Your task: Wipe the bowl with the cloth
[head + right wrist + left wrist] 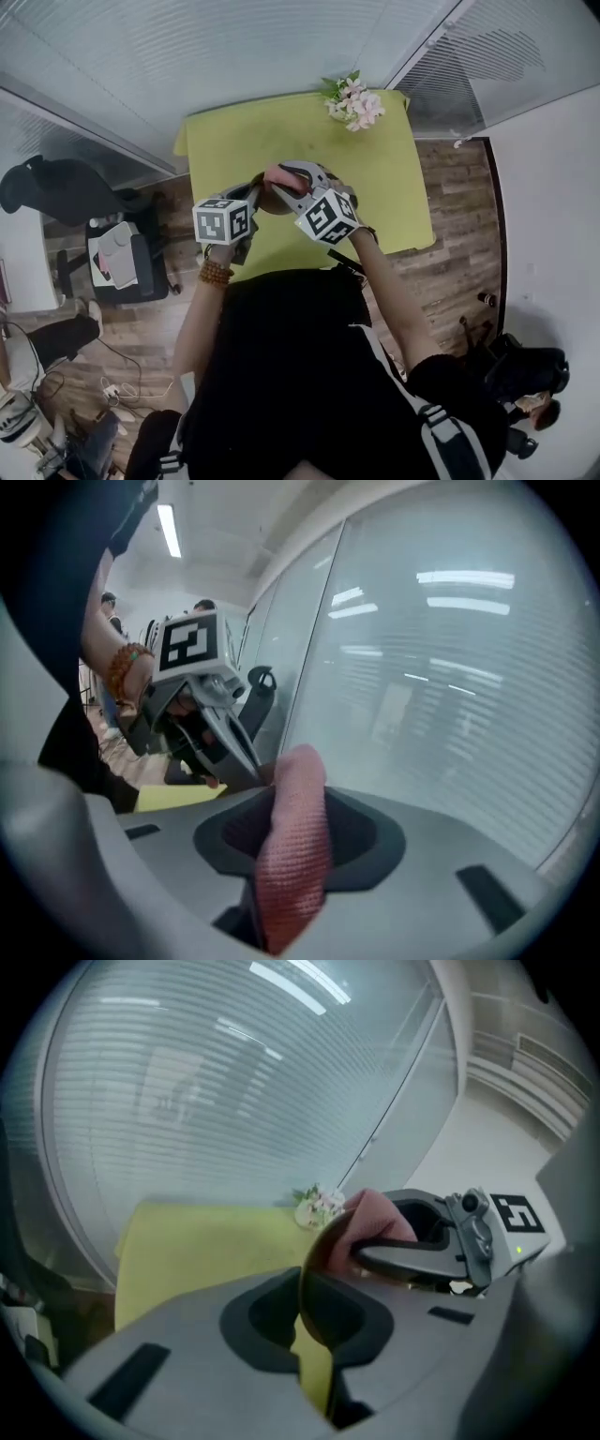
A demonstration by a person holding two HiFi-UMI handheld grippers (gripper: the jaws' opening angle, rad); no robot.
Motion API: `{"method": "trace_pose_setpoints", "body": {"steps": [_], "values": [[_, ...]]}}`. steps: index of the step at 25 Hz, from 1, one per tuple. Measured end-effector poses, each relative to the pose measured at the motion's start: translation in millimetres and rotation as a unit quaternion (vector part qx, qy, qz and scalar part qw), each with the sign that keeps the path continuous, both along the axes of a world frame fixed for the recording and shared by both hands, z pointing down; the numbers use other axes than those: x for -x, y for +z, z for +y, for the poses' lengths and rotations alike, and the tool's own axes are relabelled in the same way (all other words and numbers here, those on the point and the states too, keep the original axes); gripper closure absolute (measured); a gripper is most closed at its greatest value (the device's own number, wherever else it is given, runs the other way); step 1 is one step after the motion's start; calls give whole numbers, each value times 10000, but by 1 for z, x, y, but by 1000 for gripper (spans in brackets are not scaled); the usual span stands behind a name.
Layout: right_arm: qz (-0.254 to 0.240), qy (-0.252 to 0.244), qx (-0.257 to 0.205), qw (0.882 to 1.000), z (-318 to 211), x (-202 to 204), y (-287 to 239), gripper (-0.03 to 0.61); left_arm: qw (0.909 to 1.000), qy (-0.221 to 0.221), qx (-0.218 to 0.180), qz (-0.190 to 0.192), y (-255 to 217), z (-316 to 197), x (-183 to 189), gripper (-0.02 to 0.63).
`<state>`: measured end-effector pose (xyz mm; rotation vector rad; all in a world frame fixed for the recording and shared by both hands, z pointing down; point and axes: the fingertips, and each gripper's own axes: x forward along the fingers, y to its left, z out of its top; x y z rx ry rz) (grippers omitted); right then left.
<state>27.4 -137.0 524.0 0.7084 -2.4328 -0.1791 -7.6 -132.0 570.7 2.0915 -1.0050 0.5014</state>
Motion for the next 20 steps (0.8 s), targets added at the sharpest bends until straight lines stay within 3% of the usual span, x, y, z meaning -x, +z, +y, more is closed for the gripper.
{"method": "trace_pose_setpoints", "body": {"steps": [2,5,10,14,20], "values": [[419,-216,500,9976,2,1,66,437,9978,114,627,-174,56,8,0,598],[933,-613,1266,9856,20,1,149,417,9876,234,1486,-442,126,28,4,597],[1290,-1118,2001,9648,53,1,205,385,9752,57,2131,-596,181,59,4,597],[1431,-1268,1977,9614,61,-2,207,345,9709,-191,2319,-565,195,69,3,598],[1087,-1128,1714,9727,56,-1,179,321,9661,-470,2500,-436,201,71,11,598]]}}
